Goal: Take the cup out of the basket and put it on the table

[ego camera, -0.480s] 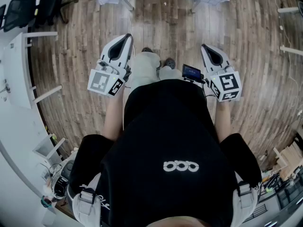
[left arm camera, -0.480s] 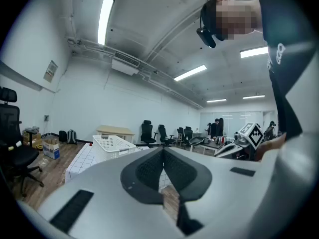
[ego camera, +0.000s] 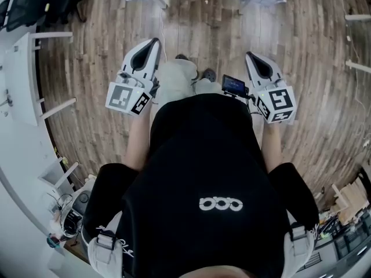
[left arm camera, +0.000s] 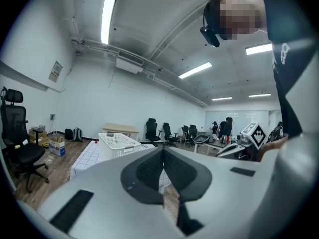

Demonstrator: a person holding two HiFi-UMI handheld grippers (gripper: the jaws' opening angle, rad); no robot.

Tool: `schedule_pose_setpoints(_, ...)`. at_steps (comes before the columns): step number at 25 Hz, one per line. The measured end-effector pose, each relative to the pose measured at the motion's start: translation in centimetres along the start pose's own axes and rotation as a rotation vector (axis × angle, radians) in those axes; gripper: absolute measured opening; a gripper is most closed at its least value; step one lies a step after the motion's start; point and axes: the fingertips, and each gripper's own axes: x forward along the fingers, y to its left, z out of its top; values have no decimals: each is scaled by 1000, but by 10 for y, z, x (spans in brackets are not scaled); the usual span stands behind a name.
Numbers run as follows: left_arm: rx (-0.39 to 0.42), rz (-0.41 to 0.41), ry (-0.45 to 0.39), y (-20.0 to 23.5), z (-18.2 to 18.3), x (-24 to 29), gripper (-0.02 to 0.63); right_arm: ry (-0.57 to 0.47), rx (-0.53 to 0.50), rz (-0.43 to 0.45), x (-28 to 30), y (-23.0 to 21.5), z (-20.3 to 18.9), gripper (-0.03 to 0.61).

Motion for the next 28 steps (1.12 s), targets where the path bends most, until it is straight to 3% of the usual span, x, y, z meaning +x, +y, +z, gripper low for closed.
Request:
schedule_pose_setpoints(12, -35, -44, 0, 39, 2, 58, 9, 21, 24, -31, 45, -33, 18, 25)
schedule_pose_setpoints(19, -47, -77, -32, 102, 18, 113, 9, 19, 32, -61, 109, -65, 56, 25)
schedule_pose_setpoints(28, -69, -77, -80, 215, 53, 149, 9, 24, -8, -61, 207, -75, 138, 25)
